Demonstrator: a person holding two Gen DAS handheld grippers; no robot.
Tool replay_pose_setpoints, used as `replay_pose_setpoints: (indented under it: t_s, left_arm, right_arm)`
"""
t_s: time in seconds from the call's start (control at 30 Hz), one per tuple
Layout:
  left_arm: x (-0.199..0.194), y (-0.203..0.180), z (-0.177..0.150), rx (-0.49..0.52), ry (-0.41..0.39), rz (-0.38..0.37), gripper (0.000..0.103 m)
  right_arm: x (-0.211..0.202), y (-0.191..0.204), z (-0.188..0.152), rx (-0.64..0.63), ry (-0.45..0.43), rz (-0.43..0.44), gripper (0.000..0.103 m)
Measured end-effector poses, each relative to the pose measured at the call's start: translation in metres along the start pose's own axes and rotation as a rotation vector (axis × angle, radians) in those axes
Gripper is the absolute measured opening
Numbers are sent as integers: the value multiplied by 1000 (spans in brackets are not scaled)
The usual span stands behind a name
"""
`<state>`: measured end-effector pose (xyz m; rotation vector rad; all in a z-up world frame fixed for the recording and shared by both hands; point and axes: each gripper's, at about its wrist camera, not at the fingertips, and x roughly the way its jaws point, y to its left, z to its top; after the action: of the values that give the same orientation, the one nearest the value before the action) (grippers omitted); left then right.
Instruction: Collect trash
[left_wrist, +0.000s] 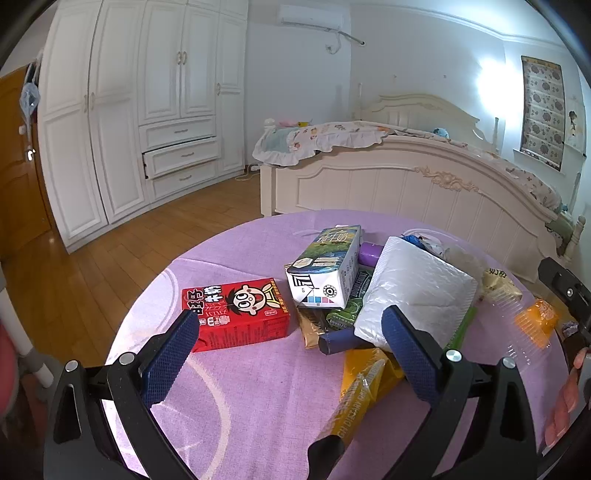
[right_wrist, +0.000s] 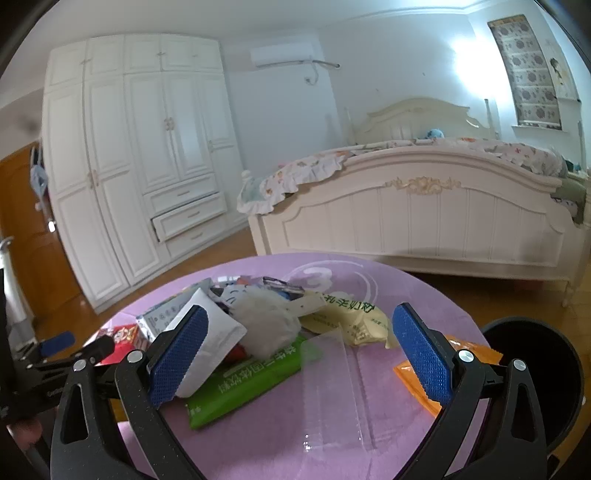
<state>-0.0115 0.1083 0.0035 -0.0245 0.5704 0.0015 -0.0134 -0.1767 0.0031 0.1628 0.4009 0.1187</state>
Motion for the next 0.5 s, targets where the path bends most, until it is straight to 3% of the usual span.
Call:
replay_pose_setpoints:
  t_s: [0.5]
  left_arm:
    - [-4, -25, -2, -25, 7, 20, 98]
  right_arm:
    - [-2, 10, 3, -35, -3, 2, 99]
